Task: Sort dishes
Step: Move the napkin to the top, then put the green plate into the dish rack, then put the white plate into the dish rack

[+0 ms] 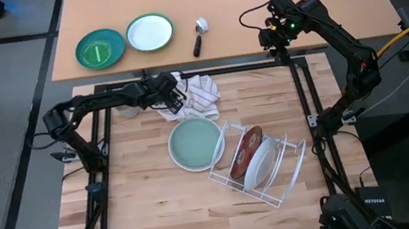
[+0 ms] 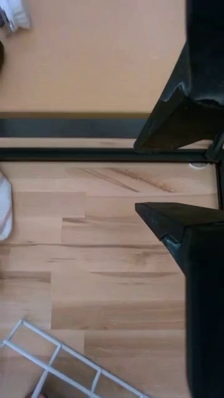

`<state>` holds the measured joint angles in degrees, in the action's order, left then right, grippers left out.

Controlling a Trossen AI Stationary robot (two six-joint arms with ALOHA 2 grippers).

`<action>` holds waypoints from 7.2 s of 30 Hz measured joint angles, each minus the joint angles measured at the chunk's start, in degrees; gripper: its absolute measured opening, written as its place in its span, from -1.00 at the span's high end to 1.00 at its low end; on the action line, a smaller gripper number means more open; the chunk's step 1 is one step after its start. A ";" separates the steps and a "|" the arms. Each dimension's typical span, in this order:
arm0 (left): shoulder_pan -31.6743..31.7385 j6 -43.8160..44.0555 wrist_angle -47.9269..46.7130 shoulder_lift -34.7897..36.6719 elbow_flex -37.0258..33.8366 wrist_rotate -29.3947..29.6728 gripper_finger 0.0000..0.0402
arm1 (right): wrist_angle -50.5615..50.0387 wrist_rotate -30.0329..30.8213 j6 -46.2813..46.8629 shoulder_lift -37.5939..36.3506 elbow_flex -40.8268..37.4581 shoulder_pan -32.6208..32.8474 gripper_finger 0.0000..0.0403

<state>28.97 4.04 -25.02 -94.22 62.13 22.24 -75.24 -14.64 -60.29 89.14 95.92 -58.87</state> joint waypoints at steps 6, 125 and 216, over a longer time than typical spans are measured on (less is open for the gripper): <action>-0.51 -0.14 -0.33 8.22 0.02 -0.02 0.21 | 1.70 -0.01 0.00 0.00 0.00 0.00 0.28; -48.52 18.50 41.14 15.16 0.04 -5.57 1.00 | -3.14 -20.93 -6.48 -0.05 -0.02 -0.02 0.28; -48.48 13.60 6.58 2.91 0.00 -7.69 0.28 | 8.10 -56.91 -19.93 -41.74 -48.82 0.00 0.28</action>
<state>-19.51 17.64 -18.43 -91.30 62.13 14.55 -67.14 -71.56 -80.22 47.40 47.10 -58.87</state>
